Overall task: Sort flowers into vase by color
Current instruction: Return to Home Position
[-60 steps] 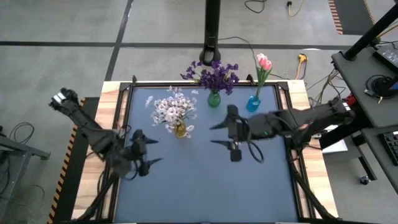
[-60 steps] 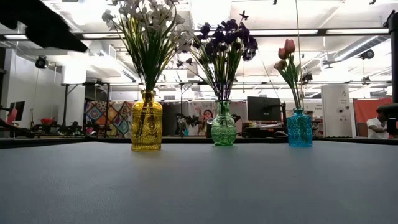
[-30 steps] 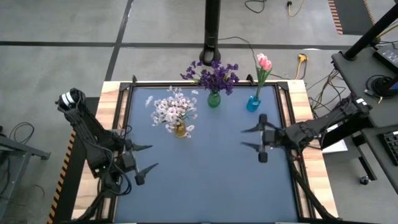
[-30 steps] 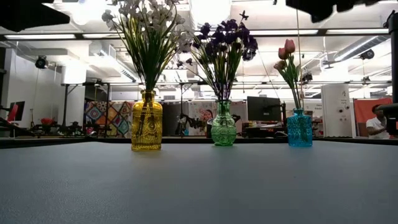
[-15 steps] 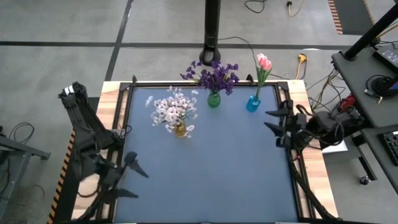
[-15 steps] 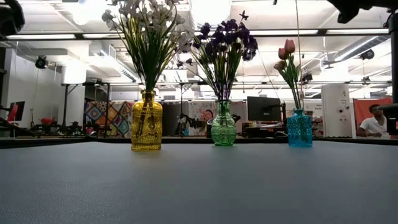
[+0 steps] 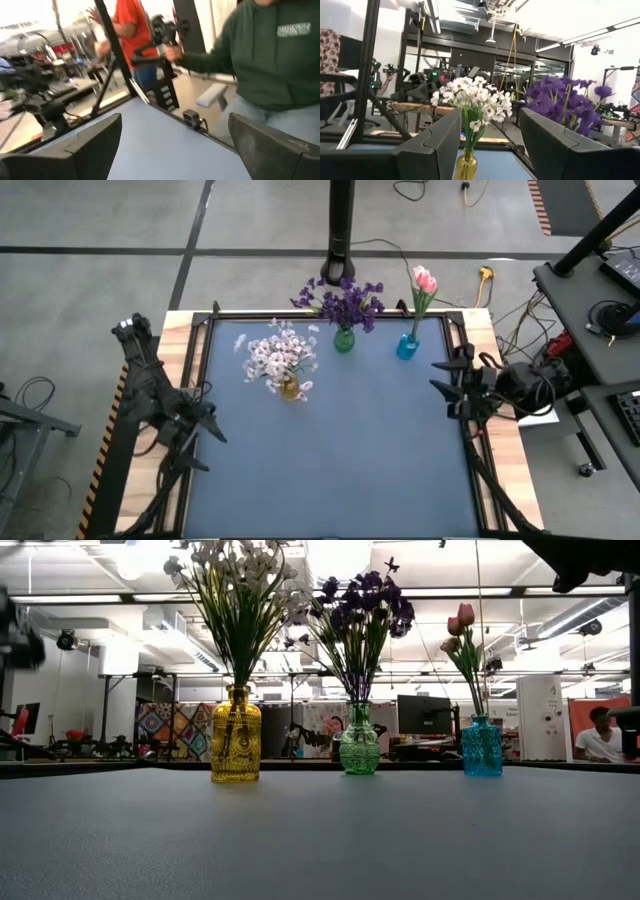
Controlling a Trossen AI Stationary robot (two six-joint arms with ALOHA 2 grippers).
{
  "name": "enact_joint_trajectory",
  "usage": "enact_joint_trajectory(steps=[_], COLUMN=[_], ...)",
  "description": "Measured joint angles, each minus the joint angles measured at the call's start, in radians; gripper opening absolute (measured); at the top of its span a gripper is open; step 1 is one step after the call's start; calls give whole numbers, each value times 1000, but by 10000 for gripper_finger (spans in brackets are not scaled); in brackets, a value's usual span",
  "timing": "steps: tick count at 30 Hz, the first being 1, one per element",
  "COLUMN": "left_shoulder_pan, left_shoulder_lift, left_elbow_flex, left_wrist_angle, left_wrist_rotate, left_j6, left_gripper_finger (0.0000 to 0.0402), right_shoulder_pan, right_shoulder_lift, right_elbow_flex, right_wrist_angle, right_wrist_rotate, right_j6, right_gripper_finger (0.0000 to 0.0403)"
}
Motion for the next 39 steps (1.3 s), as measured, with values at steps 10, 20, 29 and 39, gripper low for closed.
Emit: enact_joint_trajectory(steps=[10,20,29,39], left_shoulder_pan=[9,12,12,12], left_shoulder_lift=[-326,-352,-349,-348], left_elbow_flex=[-225,-297,-299,-298], left_wrist_angle=[-17,-16,-10,-10], left_wrist_rotate=[-56,-293,-543,-541], left_j6=[-37,-70,-178,-190], left_gripper_finger=[347,347,347,347], right_shoulder_pan=[-2,-24,-24,-24], right_shoulder_lift=[-6,15,28,31], right_elbow_flex=[-120,-194,-194,-194], right_wrist_angle=[72,0,-10,-10], right_wrist_rotate=[2,120,135,135], right_j6=[66,172,178,178], right_gripper_finger=[194,194,194,194])
